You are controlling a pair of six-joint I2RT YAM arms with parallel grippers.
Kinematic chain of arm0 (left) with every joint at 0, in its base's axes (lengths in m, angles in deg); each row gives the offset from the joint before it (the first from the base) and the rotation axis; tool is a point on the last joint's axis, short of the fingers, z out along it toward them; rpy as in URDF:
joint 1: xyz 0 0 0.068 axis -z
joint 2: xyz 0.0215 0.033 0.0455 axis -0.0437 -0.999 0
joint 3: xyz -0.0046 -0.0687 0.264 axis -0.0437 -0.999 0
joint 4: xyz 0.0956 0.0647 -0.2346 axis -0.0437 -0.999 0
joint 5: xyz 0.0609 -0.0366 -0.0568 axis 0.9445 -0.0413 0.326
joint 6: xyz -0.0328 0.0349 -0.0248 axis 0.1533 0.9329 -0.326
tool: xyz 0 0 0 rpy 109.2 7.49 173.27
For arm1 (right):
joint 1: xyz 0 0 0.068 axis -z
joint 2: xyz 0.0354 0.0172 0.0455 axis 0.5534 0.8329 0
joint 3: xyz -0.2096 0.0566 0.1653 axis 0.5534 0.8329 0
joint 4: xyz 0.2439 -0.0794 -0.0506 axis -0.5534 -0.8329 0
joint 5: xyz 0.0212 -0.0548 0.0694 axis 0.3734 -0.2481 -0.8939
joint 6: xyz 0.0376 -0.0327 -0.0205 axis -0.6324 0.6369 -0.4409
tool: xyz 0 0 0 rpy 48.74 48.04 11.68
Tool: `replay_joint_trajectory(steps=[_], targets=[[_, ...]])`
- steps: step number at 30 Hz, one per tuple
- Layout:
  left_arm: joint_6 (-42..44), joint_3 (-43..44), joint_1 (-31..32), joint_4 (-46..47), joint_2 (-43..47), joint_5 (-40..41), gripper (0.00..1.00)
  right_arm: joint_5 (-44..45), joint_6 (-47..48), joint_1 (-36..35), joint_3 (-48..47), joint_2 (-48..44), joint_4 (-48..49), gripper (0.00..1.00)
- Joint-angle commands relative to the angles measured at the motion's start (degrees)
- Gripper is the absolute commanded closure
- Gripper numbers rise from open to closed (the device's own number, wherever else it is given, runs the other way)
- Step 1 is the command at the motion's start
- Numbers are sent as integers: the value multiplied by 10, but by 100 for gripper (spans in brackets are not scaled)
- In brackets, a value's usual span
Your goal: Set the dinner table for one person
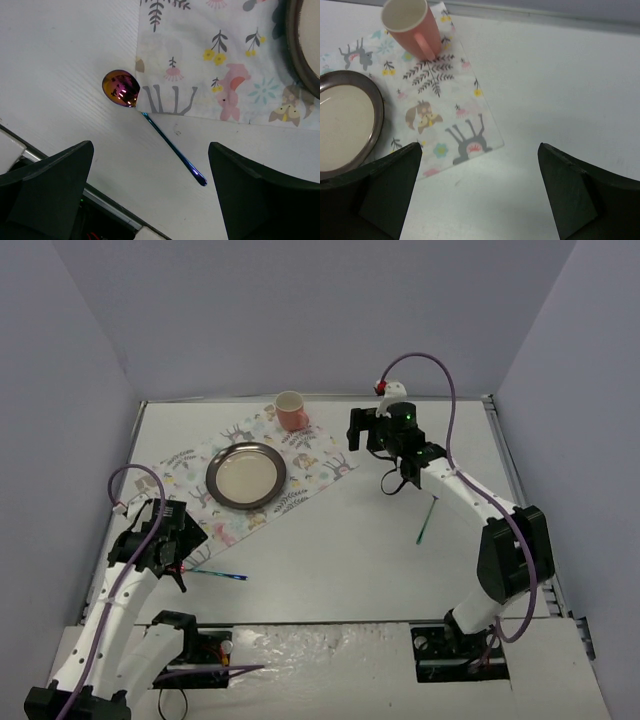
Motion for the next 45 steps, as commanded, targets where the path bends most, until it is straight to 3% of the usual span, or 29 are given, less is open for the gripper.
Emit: replay_joint_trajectory(steps=[1, 5, 10, 20, 29, 45], targets=[[-93, -24, -1, -14, -9, -8, 3, 68, -142, 18, 115, -122, -10, 1], [-115, -46, -1, 10, -23, -17, 3, 116, -181, 48, 194, -214, -37, 1], [-121, -51, -1, 35, -50, -32, 3, 175, -192, 51, 245, -255, -90, 0], [-174, -113, 0, 55, -42, -58, 3, 163, -200, 52, 280, -275, -89, 0], [-201, -143, 0, 100, -54, -65, 12, 169, -194, 46, 300, -282, -84, 0], [-222, -142, 4, 176, -157, -81, 51, 166, -188, 38, 301, -287, -81, 0]])
